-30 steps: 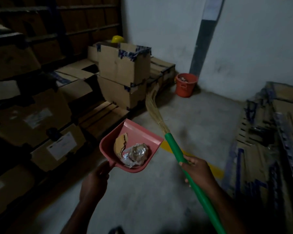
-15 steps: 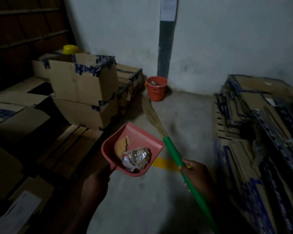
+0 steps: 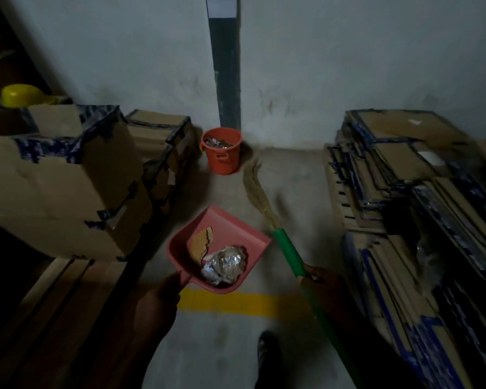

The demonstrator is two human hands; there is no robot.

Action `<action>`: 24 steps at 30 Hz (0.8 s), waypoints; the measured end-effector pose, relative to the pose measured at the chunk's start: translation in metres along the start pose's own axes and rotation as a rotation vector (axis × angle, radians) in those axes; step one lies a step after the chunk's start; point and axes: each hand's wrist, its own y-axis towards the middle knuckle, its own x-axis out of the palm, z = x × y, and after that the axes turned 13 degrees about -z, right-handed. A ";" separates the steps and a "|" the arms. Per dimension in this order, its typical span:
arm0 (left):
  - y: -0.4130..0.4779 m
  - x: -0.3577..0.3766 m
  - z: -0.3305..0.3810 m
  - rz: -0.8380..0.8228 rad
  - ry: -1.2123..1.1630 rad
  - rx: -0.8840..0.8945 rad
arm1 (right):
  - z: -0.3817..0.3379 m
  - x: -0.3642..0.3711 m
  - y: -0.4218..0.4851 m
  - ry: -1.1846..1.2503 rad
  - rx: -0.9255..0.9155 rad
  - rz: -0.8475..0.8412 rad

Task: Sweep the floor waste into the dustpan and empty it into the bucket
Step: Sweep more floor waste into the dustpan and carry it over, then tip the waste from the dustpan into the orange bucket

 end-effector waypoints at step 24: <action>0.573 -0.051 0.128 -0.016 -0.186 -0.095 | -0.228 -0.088 0.508 0.097 0.086 0.035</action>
